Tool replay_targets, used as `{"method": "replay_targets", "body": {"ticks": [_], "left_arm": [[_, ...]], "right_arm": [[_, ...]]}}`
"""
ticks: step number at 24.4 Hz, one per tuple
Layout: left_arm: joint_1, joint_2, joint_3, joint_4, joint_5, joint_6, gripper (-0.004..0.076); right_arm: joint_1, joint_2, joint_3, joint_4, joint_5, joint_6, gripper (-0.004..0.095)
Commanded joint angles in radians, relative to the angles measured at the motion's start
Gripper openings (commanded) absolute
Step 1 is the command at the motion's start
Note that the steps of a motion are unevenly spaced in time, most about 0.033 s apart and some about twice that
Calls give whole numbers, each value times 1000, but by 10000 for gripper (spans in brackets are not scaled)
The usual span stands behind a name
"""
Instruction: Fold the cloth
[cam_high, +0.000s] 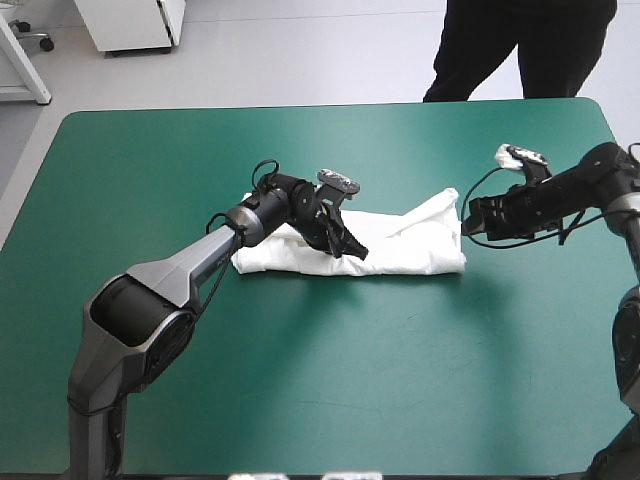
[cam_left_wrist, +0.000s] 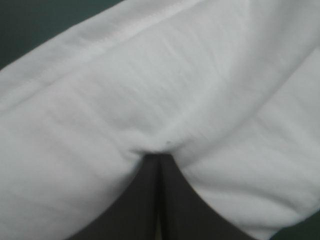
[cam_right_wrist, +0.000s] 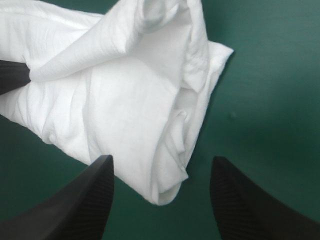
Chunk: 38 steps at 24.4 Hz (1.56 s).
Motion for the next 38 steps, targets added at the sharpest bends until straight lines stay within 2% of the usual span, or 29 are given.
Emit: {"method": "replay_targets", "body": {"ticks": [1, 5, 13, 15, 16, 18, 20, 22, 28, 38], "left_arm": [[-6, -38, -23, -16, 12, -12, -9], [-6, -40, -23, -12, 38, -12, -9], [-6, -40, -23, -10, 37, -10, -9], [-6, -40, -23, -8, 38, -10, -9], [-6, -40, -23, -8, 41, -10, -9], [-6, -40, -23, -8, 45, -10, -9], [-6, -40, -23, -8, 47, -10, -9], [-6, -40, -23, -8, 53, -10, -9], [-6, -40, -23, -8, 101, -10, -9], [-6, -40, -23, -16, 106, -10, -9]], "right_arm": [[31, 13, -30, 43, -3, -21, 543], [47, 103, -30, 83, -17, -44, 542], [102, 205, -30, 92, -20, -46, 538], [108, 225, -30, 98, -22, -44, 506], [110, 229, -30, 105, -20, -44, 473], [112, 239, -30, 105, -20, -44, 345], [112, 242, -30, 105, -20, -44, 191], [112, 242, -35, 103, -20, -54, -20], [112, 213, -117, 138, 99, -47, -17], [104, 49, -273, 131, 109, 32, -17]]}}
